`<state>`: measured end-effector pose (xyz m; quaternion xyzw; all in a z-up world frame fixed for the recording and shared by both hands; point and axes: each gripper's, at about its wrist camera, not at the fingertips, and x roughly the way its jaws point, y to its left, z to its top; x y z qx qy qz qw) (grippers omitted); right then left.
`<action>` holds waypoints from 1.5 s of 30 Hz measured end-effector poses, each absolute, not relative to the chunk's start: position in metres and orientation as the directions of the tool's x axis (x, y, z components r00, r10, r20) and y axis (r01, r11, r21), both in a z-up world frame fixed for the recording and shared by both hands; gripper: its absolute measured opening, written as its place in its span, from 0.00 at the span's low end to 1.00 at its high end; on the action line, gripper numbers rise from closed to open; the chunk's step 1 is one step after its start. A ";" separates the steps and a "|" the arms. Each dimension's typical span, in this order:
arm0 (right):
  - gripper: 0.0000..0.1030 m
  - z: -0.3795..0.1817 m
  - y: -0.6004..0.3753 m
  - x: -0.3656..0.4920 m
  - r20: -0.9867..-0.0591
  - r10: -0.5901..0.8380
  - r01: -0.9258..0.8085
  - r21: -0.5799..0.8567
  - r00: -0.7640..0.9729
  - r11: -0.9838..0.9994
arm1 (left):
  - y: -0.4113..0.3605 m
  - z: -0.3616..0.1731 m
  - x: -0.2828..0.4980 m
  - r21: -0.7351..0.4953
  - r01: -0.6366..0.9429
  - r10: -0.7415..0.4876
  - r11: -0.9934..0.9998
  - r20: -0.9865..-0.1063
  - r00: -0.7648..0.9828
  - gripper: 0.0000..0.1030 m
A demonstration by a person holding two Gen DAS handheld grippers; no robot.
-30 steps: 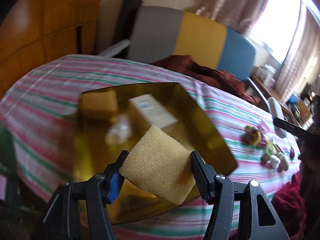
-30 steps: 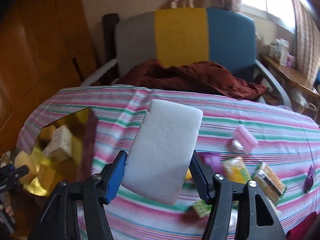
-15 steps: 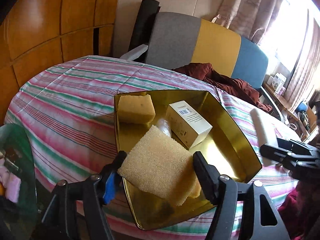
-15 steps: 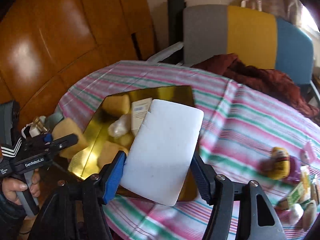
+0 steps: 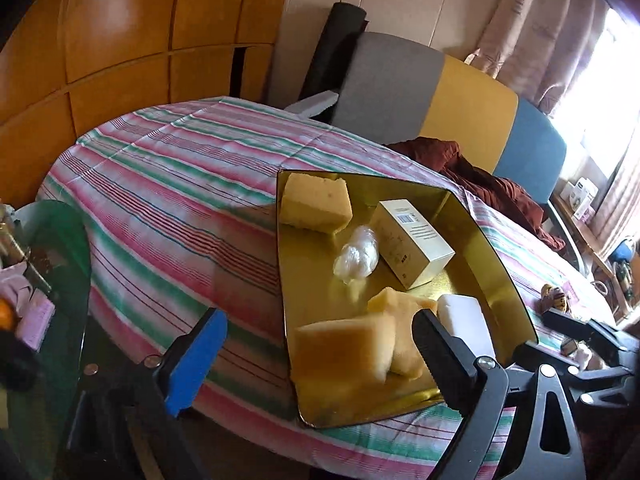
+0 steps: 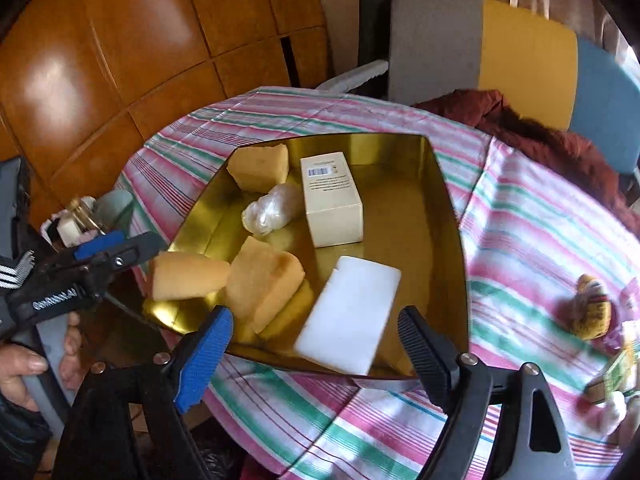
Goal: Organize objects
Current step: 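Place the sponge and foam block into the gold tray and open both grippers, then withdraw both tools from the tray toward the remaining items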
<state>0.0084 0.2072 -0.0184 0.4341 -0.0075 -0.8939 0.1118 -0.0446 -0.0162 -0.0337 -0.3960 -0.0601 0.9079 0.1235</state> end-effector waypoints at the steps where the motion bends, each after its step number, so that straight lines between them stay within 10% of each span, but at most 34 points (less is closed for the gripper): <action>1: 0.84 -0.014 0.206 0.013 -0.759 -0.186 0.189 0.085 -0.623 -0.978 | -0.013 -0.032 -0.041 -0.193 -0.180 0.263 -0.965 -0.699 -0.665 0.92; 10: 0.85 0.027 0.208 0.050 -0.538 0.046 0.041 -0.149 -0.842 -0.988 | 0.020 -0.009 -0.017 -0.055 -0.244 0.223 -0.968 -0.634 -0.741 0.98; 21: 0.76 -0.012 0.223 0.036 -0.728 -0.021 0.058 -0.027 -0.686 -0.998 | 0.047 -0.007 0.001 0.007 -0.306 0.232 -0.952 -0.633 -0.739 0.98; 31: 0.93 -0.020 0.257 0.050 -0.734 -0.105 0.041 0.105 -0.671 -0.994 | 0.060 -0.010 0.005 0.043 -0.329 0.225 -0.944 -0.643 -0.732 0.98; 45: 0.94 0.001 0.327 0.055 -0.712 0.035 -0.122 0.071 -0.701 -0.990 | 0.078 -0.001 0.011 0.095 -0.362 0.228 -0.927 -0.624 -0.747 0.98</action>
